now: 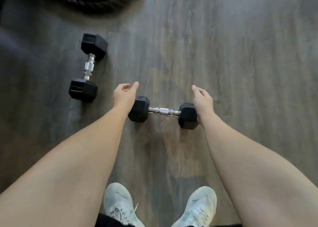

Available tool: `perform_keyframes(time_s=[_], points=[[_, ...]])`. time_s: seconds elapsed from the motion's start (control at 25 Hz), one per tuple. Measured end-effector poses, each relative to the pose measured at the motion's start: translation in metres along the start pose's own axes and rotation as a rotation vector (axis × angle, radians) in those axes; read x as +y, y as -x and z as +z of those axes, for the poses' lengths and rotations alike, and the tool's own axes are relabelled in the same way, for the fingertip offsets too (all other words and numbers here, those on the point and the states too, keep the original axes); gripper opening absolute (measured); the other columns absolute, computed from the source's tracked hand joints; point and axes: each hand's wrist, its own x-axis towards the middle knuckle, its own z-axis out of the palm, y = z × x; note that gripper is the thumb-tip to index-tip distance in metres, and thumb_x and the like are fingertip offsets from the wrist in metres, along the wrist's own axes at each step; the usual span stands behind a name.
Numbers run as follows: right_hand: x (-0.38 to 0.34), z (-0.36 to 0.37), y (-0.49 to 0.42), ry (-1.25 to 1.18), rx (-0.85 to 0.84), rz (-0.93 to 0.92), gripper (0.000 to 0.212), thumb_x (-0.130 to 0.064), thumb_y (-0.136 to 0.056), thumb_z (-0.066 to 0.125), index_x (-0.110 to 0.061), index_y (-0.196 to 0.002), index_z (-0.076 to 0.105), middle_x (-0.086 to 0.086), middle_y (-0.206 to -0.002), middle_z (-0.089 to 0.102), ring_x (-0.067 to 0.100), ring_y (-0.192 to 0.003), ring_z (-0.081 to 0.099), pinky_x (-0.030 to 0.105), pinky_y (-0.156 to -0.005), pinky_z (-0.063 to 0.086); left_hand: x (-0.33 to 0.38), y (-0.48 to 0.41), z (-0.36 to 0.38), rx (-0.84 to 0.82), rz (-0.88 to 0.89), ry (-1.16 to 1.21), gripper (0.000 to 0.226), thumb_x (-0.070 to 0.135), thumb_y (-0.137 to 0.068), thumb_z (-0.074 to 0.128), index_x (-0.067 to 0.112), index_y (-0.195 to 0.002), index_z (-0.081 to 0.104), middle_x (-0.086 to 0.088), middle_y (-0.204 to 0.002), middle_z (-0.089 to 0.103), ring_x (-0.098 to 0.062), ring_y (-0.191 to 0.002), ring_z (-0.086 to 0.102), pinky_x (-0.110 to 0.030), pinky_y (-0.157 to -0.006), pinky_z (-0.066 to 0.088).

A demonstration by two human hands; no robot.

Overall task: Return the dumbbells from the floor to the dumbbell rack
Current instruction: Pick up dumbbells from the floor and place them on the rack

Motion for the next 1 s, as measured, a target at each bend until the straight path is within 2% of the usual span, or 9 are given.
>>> perform_keyframes(time_s=[0.12,0.24,0.32,0.4,0.52,0.64,0.76,0.88,1.0], points=[[0.068,0.013,-0.040,0.089,0.173,0.058,0.032,-0.038,-0.085,0.068,-0.018,-0.110,0.067,-0.003,-0.107,0.065,0.018,-0.101,0.059,0.029,-0.086,0.044,-0.053,-0.039,0.028,0.071,-0.086,-0.108,0.070,0.060,-0.075,0.073,0.016,-0.128,0.057,-0.004,-0.130,0.057,-0.025,-0.117,0.053,-0.033,-0.092,0.042],[0.089,0.014,-0.051,0.019,0.260,0.188,0.044,-0.047,-0.068,0.071,-0.017,-0.100,0.068,0.002,-0.102,0.067,0.026,-0.096,0.061,0.032,-0.076,0.046,-0.064,-0.054,0.038,0.013,-0.343,0.045,0.089,0.067,-0.057,0.076,0.013,-0.125,0.055,-0.010,-0.129,0.056,-0.033,-0.112,0.055,-0.048,-0.097,0.046],[0.084,0.015,-0.050,-0.063,0.286,0.274,0.052,-0.051,-0.056,0.072,-0.015,-0.091,0.062,0.003,-0.098,0.063,0.026,-0.084,0.059,0.032,-0.064,0.043,-0.059,-0.057,0.037,-0.131,-0.498,0.162,0.085,0.065,-0.052,0.077,0.020,-0.121,0.057,-0.012,-0.120,0.061,-0.039,-0.105,0.058,-0.057,-0.087,0.049],[0.086,0.014,-0.051,-0.118,0.270,0.321,0.055,-0.050,-0.051,0.074,-0.015,-0.090,0.058,0.003,-0.098,0.061,0.023,-0.077,0.057,0.029,-0.056,0.039,-0.059,-0.056,0.040,-0.226,-0.530,0.191,0.071,0.056,-0.057,0.077,0.022,-0.117,0.059,-0.013,-0.111,0.064,-0.040,-0.096,0.060,-0.056,-0.075,0.052],[0.083,0.014,-0.046,-0.143,0.288,0.328,0.051,-0.045,-0.051,0.075,-0.015,-0.089,0.060,0.004,-0.096,0.063,0.021,-0.073,0.058,0.026,-0.053,0.038,-0.058,-0.050,0.040,-0.156,-0.512,0.212,0.067,0.045,-0.060,0.077,0.021,-0.119,0.056,-0.013,-0.112,0.063,-0.039,-0.095,0.059,-0.056,-0.077,0.051],[0.068,0.007,-0.025,-0.194,0.276,0.327,0.042,-0.041,-0.051,0.075,-0.014,-0.078,0.058,0.001,-0.086,0.064,0.017,-0.066,0.056,0.025,-0.049,0.036,-0.039,-0.022,0.021,-0.100,-0.494,0.230,0.061,0.042,-0.061,0.076,0.020,-0.115,0.058,-0.012,-0.106,0.066,-0.038,-0.088,0.062,-0.051,-0.066,0.053],[0.000,0.000,0.029,-0.210,0.223,0.314,0.037,-0.040,-0.050,0.075,-0.017,-0.071,0.056,0.000,-0.080,0.063,0.018,-0.066,0.057,0.025,-0.049,0.038,0.016,0.028,-0.035,-0.038,-0.459,0.281,0.055,0.042,-0.064,0.076,0.019,-0.111,0.059,-0.011,-0.101,0.066,-0.035,-0.085,0.062,-0.048,-0.061,0.051],[-0.118,-0.010,0.112,-0.193,0.160,0.237,0.035,-0.042,-0.051,0.074,-0.018,-0.069,0.057,0.001,-0.081,0.062,0.019,-0.067,0.057,0.025,-0.049,0.037,0.110,0.102,-0.120,0.031,-0.406,0.374,0.056,0.042,-0.066,0.076,0.019,-0.113,0.058,-0.010,-0.102,0.065,-0.033,-0.085,0.060,-0.047,-0.058,0.049],[-0.243,-0.017,0.206,-0.238,0.100,0.136,0.033,-0.041,-0.055,0.075,-0.017,-0.068,0.057,0.002,-0.082,0.062,0.020,-0.068,0.058,0.026,-0.052,0.042,0.216,0.178,-0.215,0.107,-0.318,0.426,0.058,0.042,-0.062,0.077,0.018,-0.113,0.061,-0.011,-0.104,0.066,-0.034,-0.087,0.063,-0.053,-0.066,0.055]])
